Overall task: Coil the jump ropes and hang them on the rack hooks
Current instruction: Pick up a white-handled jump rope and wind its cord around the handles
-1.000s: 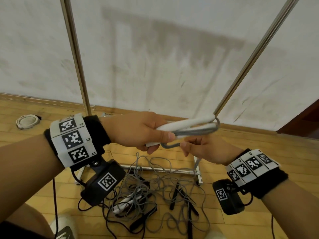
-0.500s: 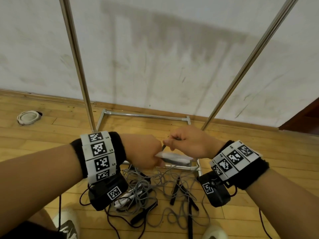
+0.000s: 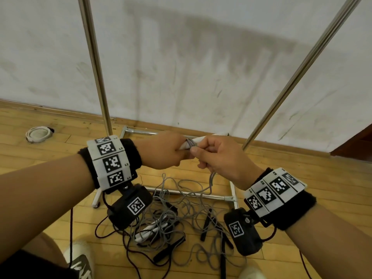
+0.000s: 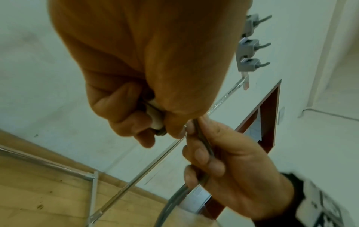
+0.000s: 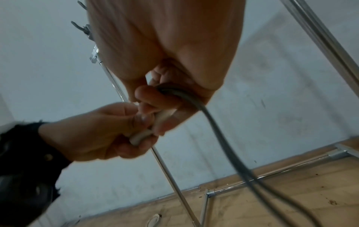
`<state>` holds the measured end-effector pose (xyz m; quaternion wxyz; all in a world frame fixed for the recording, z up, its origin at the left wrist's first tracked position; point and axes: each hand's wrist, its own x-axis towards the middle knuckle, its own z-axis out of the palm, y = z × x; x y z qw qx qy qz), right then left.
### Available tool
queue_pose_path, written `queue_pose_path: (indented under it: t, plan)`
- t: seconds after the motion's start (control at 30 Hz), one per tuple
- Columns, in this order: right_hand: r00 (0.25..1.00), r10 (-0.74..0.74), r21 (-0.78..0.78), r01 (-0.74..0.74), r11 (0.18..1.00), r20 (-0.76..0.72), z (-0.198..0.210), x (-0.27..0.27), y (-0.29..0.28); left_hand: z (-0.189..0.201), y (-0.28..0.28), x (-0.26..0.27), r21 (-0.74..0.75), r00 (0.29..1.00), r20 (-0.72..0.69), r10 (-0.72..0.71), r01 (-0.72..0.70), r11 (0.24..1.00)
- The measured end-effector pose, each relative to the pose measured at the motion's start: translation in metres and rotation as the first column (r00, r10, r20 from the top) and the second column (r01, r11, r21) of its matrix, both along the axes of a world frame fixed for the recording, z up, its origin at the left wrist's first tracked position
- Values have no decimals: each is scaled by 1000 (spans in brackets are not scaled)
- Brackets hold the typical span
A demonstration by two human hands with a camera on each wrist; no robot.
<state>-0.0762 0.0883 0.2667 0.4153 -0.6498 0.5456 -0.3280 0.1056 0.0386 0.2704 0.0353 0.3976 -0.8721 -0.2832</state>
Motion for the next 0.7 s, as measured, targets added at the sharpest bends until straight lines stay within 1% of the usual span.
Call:
queue_pose_path:
  t: [0.1, 0.17, 0.23, 0.37, 0.47, 0.57, 0.63, 0.7]
  plan:
    - [995, 0, -15, 2, 1000, 96, 1, 2, 8, 7, 2, 3, 39, 994, -99, 34, -31, 999]
    - [981, 46, 9, -49, 999, 188, 1, 0, 14, 12, 3, 3, 42, 989, -126, 74, -69, 997]
    - [974, 71, 18, -77, 997, 213, 0, -4, 18, 16, 3, 4, 57, 983, -149, 106, -98, 994]
    - [993, 53, -49, -48, 998, 109, -1, -17, 24, 21, 8, 1, 118, 977, -180, 110, -90, 989]
    - [997, 50, -180, -61, 982, -61, -5, -21, 29, 25, 11, -2, 163, 969, -225, 107, -71, 984]
    - [986, 17, -288, -65, 955, -166, -10, -23, 32, 31, 14, 0, 246, 954, -277, 112, -42, 968]
    - [975, 29, -311, -98, 945, -221, -12, -24, 33, 34, 15, 2, 297, 944, -308, 121, -25, 955]
    - [959, 58, -304, -145, 941, -278, -14, -26, 34, 37, 17, 3, 318, 946, -303, 115, -13, 948]
